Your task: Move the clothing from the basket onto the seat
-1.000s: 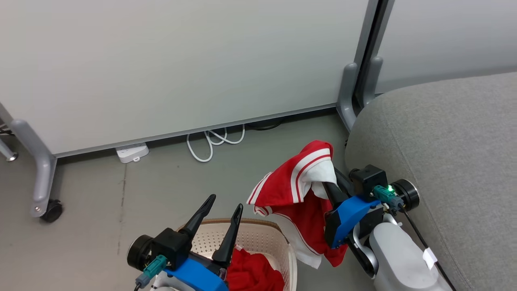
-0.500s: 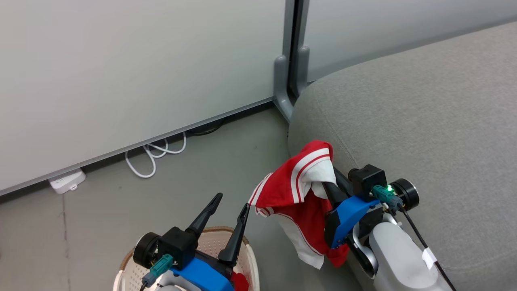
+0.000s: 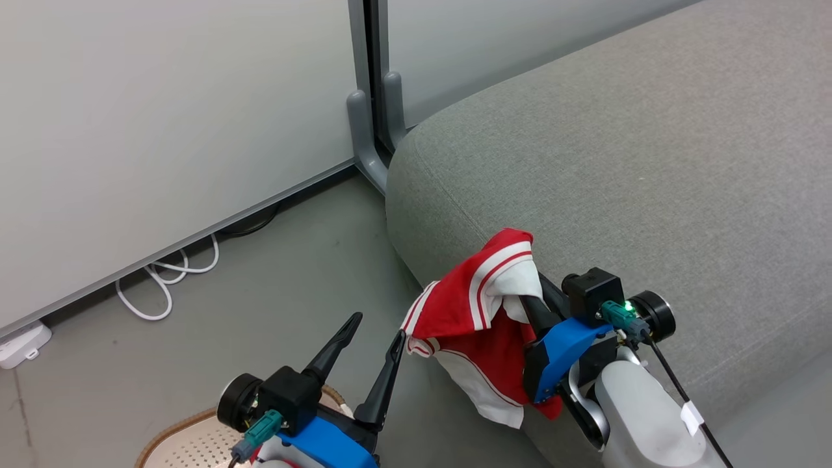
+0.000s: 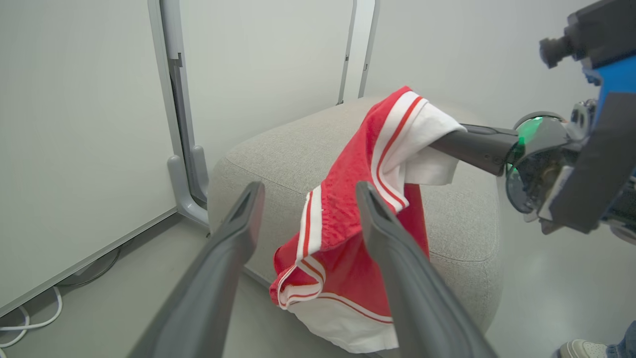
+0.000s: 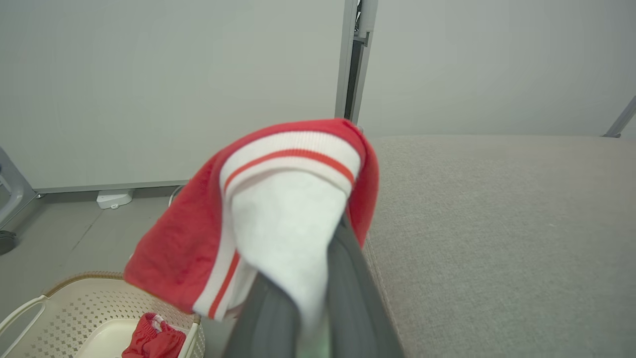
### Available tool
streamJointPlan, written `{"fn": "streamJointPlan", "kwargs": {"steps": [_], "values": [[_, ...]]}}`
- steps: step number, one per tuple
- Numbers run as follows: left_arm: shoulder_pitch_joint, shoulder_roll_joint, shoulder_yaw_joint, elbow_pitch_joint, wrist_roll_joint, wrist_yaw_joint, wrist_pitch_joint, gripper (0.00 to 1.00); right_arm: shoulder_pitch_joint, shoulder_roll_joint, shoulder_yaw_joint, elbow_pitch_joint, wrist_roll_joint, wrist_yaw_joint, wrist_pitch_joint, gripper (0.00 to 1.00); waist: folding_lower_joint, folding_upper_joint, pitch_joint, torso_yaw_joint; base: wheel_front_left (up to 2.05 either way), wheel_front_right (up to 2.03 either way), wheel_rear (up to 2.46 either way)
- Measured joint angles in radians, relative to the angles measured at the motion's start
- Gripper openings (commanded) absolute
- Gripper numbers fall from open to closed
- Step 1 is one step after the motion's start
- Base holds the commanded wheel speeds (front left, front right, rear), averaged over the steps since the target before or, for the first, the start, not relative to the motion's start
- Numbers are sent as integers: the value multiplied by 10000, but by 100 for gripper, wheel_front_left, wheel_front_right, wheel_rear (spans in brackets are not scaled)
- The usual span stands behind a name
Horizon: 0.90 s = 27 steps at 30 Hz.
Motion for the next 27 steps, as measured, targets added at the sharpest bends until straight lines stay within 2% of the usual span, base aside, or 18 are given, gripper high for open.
{"fn": "streamJointPlan", "kwargs": {"steps": [10,16,21,27], "values": [[-153,63,-113,12,-31,0,0,100,-6,2,-105,-44,81,0,-42,0,0,0,173,-62,0,0,0],[-451,257,-136,-98,33,0,0,100,-931,-127,-1185,-119,-635,0,357,0,0,0,600,29,0,0,0],[-918,502,-366,-249,119,0,0,100,-2576,-1103,-2341,-412,-1101,0,970,0,0,0,1256,195,0,0,0],[-1955,997,-826,-581,224,0,0,100,-4462,-2243,-3705,-757,-1083,0,1590,0,1,0,2431,480,0,0,0]]}}
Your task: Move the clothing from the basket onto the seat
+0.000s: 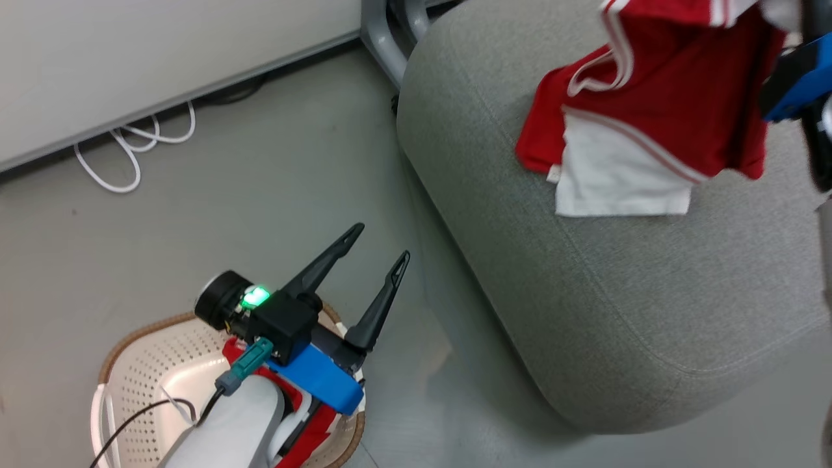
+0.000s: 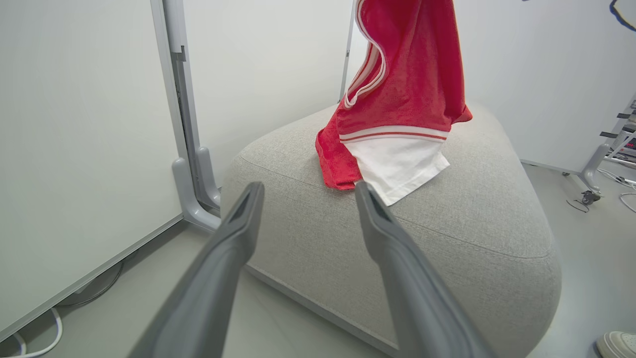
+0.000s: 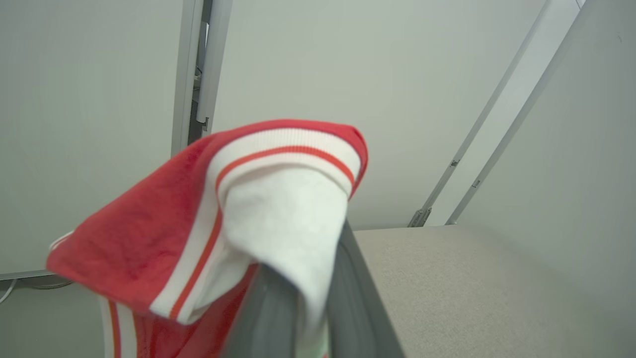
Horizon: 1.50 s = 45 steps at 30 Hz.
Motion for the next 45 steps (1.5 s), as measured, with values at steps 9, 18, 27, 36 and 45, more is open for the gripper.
{"fn": "streamJointPlan", "kwargs": {"steps": [9,18,27,36,45], "values": [[-1936,550,-527,-435,157,0,4,100,-992,-1691,-2109,150,79,0,150,0,1,0,2099,737,0,0,0],[-2531,777,-537,-591,230,13,8,100,-493,-1737,-3419,1542,138,2,15,0,1,0,3522,1729,0,0,0],[-2314,591,-441,-453,54,42,2,100,-198,-1283,-3956,2199,-571,2,-589,100,0,0,3123,1971,0,0,0],[-1394,115,-25,-270,-213,40,0,100,504,-1175,-3804,2103,-1170,2,-882,100,-2,0,1851,2104,0,0,0],[329,-443,851,54,-508,17,0,100,2675,-932,-2456,798,-493,2,-1287,100,-4,0,-65,2424,0,0,0]]}}
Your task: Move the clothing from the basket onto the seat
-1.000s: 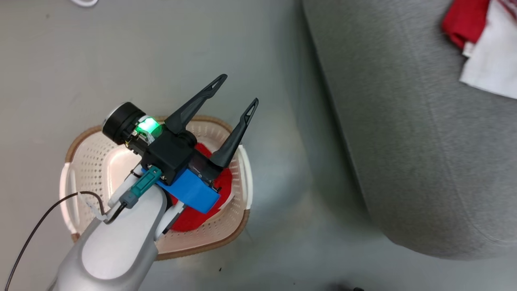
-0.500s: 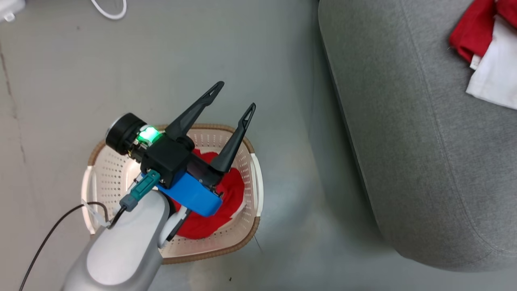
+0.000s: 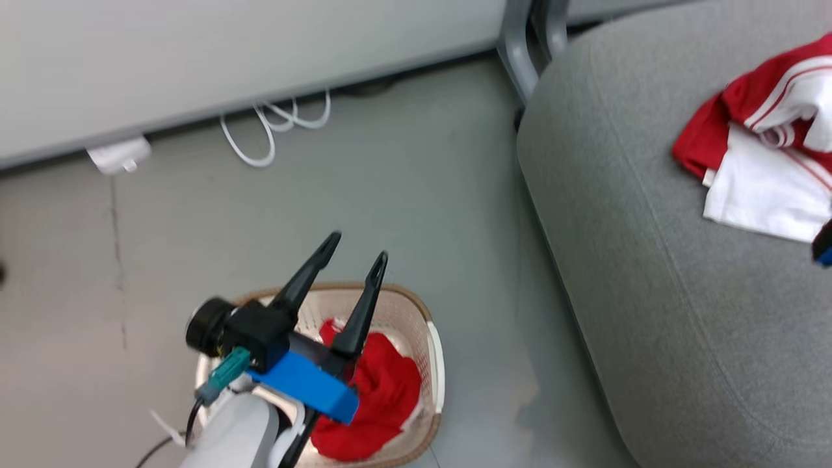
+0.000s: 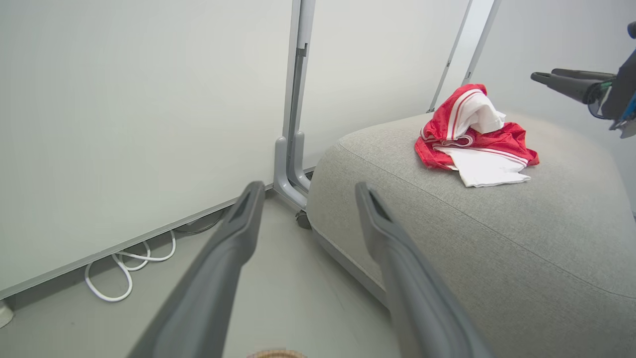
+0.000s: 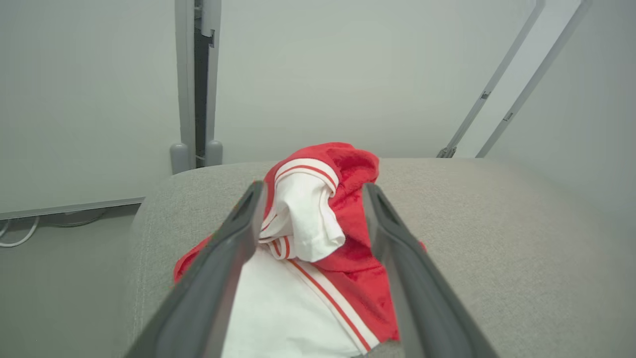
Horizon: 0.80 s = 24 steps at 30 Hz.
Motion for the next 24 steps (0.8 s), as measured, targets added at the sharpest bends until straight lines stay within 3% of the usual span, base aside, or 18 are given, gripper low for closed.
{"fn": "streamJointPlan", "kwargs": {"steps": [4,14,24], "values": [[582,-111,382,77,-12,0,0,100,1006,244,462,-851,337,0,4,100,0,0,-645,161,0,0,0],[2020,-366,1620,188,151,-4,0,100,4498,1653,1367,-4684,819,0,596,100,0,0,-2198,989,0,0,0],[2573,-591,2819,299,401,13,0,100,6446,2790,1605,-6387,677,-2,863,100,1,0,-2700,1672,0,0,0]]}}
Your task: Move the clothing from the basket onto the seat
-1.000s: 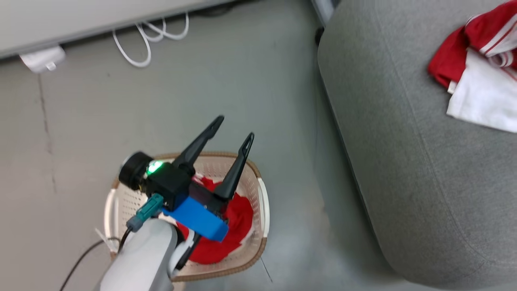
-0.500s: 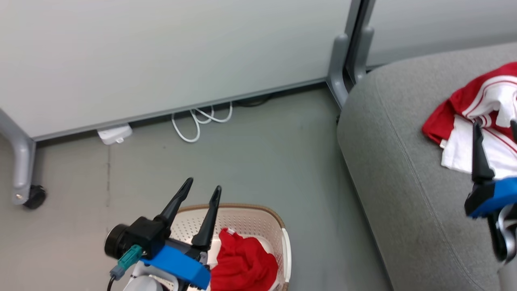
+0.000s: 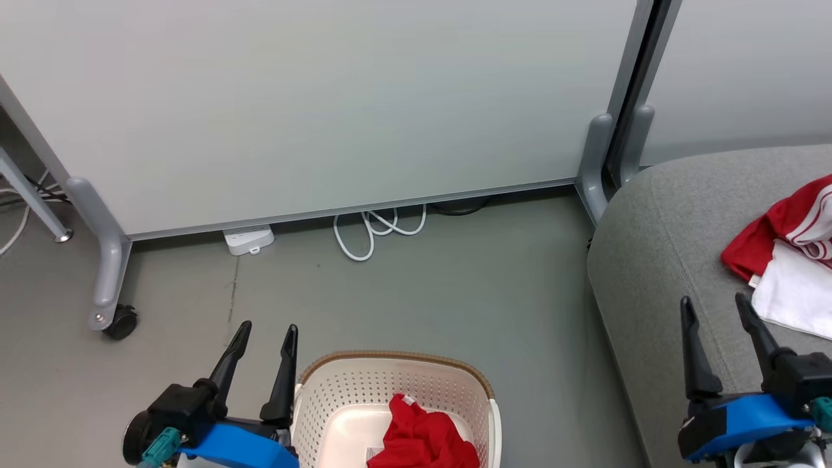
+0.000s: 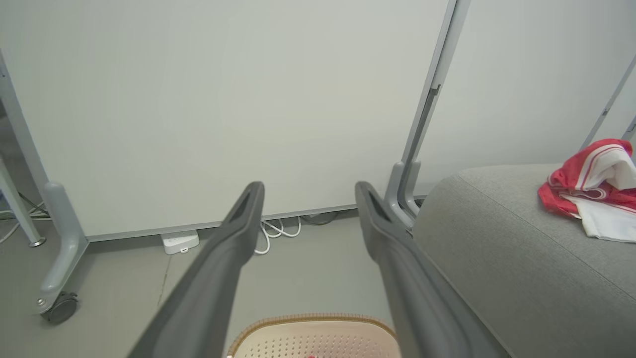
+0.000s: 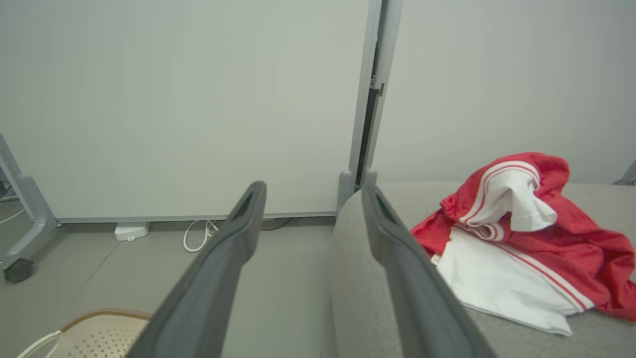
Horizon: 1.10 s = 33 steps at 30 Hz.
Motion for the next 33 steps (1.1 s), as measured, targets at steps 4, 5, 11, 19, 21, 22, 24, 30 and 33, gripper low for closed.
{"fn": "streamJointPlan", "kwargs": {"steps": [4,5,11,19,21,22,24,30,33], "values": [[190,-52,397,40,61,0,0,100,539,232,29,-307,-155,0,38,100,0,0,-175,132,0,0,0],[244,-63,464,58,88,0,0,100,650,265,36,-353,-171,0,52,100,0,0,-208,145,0,0,0],[337,-104,637,81,192,-12,0,100,903,336,138,-552,-272,0,182,100,1,0,-295,143,0,0,0],[384,-119,756,84,286,-17,0,100,921,355,186,-568,-282,0,192,100,1,0,-288,125,0,0,0],[385,-127,771,90,330,-27,0,100,921,357,261,-535,-268,0,190,100,2,0,-264,135,0,0,0],[388,-130,773,102,339,-27,0,100,921,357,280,-529,-267,0,190,100,2,0,-257,132,0,0,0],[407,-140,769,130,341,-27,0,100,920,359,318,-529,-263,0,190,100,1,0,-229,116,0,0,0],[391,-138,552,190,385,-29,0,100,737,362,437,-677,-178,0,155,100,1,0,182,2,0,0,0],[104,-94,345,182,403,-29,0,100,384,364,531,-828,-157,0,67,100,2,0,604,-84,0,0,0]]}}
